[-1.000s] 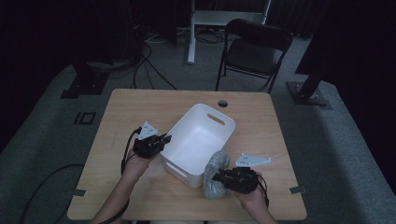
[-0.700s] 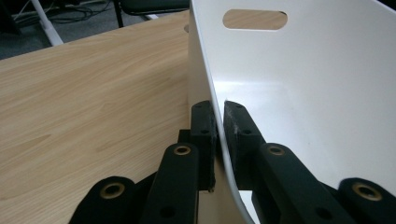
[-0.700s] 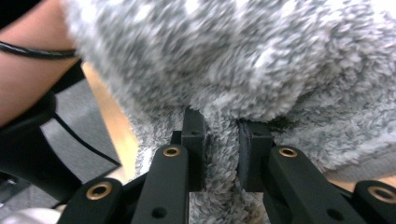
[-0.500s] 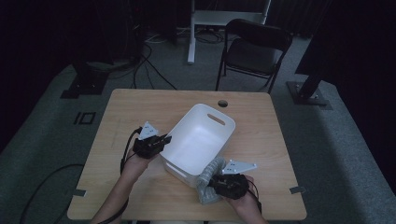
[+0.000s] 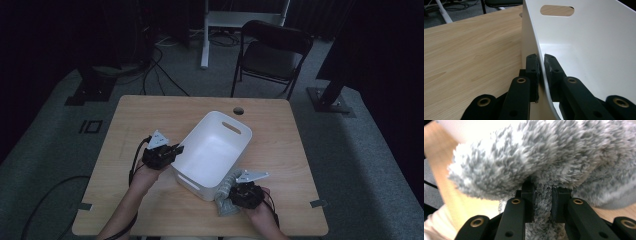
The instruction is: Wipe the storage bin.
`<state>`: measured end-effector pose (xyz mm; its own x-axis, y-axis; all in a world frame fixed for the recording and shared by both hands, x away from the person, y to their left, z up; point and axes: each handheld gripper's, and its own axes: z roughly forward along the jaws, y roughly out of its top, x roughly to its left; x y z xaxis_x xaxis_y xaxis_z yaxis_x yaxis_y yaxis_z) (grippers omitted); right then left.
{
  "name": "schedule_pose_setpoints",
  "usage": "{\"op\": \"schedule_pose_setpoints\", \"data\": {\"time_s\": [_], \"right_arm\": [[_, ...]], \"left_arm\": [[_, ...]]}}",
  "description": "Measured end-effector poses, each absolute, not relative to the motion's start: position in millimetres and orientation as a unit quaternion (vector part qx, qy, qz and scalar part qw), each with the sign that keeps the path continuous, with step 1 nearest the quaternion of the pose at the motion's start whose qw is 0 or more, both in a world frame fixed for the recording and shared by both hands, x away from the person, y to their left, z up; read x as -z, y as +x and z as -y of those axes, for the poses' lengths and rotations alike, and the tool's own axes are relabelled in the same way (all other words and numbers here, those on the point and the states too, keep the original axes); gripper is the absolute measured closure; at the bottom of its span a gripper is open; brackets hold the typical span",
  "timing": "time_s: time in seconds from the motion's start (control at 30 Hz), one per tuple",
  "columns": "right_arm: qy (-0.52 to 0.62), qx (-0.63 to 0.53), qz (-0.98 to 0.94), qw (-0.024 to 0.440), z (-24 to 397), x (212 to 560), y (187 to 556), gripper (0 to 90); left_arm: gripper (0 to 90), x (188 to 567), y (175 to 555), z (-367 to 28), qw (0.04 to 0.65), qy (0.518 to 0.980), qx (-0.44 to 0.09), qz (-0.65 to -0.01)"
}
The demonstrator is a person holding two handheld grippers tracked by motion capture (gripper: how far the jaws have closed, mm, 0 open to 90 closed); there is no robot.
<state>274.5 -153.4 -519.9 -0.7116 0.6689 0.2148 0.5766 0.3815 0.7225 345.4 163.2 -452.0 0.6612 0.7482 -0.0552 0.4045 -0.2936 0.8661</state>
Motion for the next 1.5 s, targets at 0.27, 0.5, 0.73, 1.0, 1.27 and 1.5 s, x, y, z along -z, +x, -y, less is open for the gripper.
{"op": "schedule_pose_setpoints", "data": {"time_s": [0.27,0.5,0.73,1.0,1.27,1.5], "right_arm": [[0.387,-0.415,-0.822,0.046,161.8,518.6,280.5,76.3],[0.419,-0.447,-0.785,0.093,194.3,493.0,290.5,76.3],[0.451,-0.475,-0.745,0.125,231.9,472.9,294.3,76.3],[0.47,-0.483,-0.726,0.137,249.8,466.1,296.1,76.1],[0.477,-0.489,-0.717,0.14,256.2,461.1,298.0,76.0],[0.48,-0.493,-0.712,0.14,258.7,459.7,299.1,76.0]], "left_arm": [[81.1,453.0,346.5,-164.8,0.473,0.778,-0.179,-0.372],[77.9,453.1,347.3,-165.7,0.474,0.78,-0.176,-0.369],[66.5,454.5,348.0,-167.3,0.476,0.777,-0.17,-0.374],[58.5,441.8,338.7,-165.4,0.482,0.781,-0.166,-0.361],[56.6,442.4,326.6,-169.1,0.463,0.793,-0.154,-0.366],[54.9,440.5,309.9,-169.8,0.469,0.794,-0.139,-0.361]]}}
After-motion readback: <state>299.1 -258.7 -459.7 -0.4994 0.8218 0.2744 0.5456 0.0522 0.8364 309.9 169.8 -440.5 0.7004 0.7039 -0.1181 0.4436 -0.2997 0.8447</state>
